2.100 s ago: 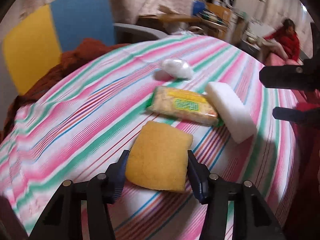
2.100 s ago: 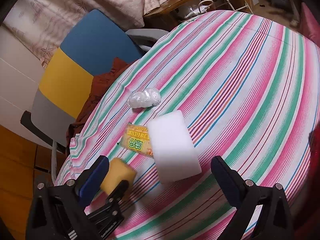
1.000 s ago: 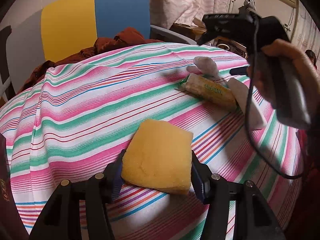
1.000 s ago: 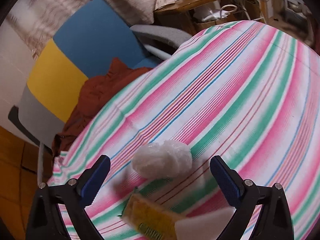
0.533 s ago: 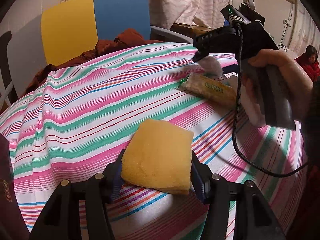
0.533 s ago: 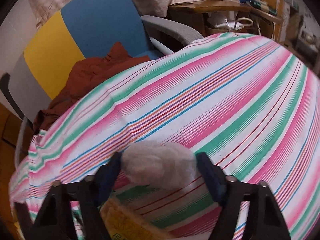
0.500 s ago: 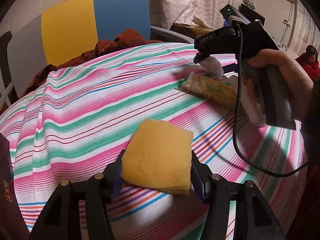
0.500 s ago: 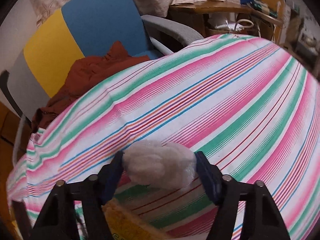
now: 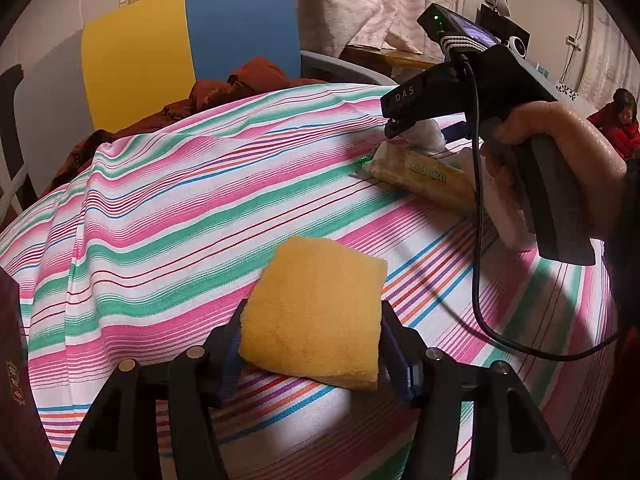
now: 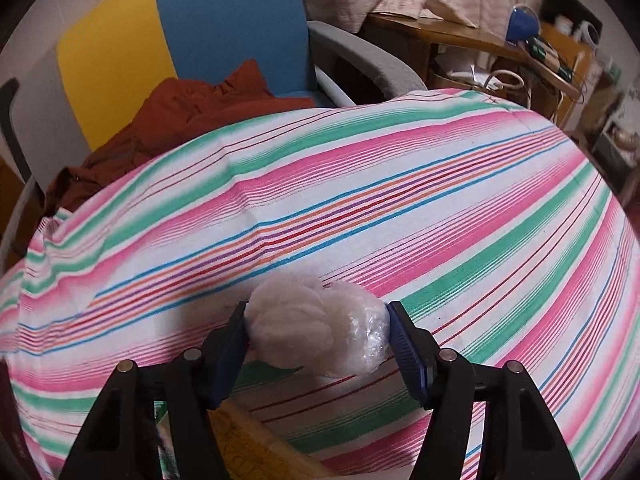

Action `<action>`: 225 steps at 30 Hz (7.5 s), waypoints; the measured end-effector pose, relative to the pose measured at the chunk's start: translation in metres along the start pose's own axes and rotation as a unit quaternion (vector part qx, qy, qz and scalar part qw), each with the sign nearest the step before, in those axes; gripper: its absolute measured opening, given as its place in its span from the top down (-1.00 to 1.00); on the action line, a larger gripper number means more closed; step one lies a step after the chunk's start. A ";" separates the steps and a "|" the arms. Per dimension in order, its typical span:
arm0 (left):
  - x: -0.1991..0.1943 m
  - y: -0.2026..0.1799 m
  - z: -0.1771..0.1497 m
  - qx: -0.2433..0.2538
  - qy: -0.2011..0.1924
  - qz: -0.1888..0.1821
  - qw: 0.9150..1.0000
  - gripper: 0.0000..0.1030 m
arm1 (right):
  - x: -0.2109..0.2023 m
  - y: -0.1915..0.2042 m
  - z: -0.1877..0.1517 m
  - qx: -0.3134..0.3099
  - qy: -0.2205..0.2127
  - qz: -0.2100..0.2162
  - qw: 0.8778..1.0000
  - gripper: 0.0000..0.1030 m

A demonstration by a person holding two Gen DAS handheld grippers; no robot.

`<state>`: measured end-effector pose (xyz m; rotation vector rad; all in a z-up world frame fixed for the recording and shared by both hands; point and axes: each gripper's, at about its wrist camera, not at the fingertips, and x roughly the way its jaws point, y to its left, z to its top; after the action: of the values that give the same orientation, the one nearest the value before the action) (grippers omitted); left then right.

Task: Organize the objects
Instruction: 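Carry yellow sponge and plastic ball into the gold tray and open both tools, then withdraw both open tools from the tray toward the white sponge and cracker packet, then grasp the white sponge with the right tool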

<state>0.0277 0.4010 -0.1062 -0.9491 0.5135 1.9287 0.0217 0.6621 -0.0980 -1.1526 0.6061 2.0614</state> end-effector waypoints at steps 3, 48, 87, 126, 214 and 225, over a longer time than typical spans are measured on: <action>0.000 -0.002 -0.001 0.003 -0.001 0.004 1.000 -0.18 | -0.003 0.001 -0.002 -0.001 -0.001 -0.001 1.000 -0.26; -0.167 0.093 -0.043 -0.122 -0.078 0.096 0.985 -0.10 | -0.057 0.185 -0.127 -0.304 0.021 0.083 0.949 -0.25; -0.252 0.241 -0.151 -0.306 -0.114 0.194 0.925 -0.11 | -0.202 0.273 -0.212 -0.326 -0.040 0.236 0.915 -0.26; -0.231 0.210 -0.148 -0.275 -0.074 0.188 0.940 -0.19 | -0.210 0.310 -0.271 -0.344 -0.055 0.236 0.907 -0.68; -0.205 0.120 -0.061 -0.130 -0.093 0.077 0.984 -0.46 | -0.081 -0.047 -0.094 0.093 0.065 -0.008 0.994 -0.73; -0.160 0.068 -0.017 -0.079 -0.051 0.019 0.995 -0.34 | -0.109 -0.065 -0.101 0.110 0.021 -0.030 0.993 -0.11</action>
<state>0.0249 0.2687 0.0072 -0.9396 0.3266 2.0637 0.1657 0.5992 -0.0578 -1.0734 0.7885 1.8705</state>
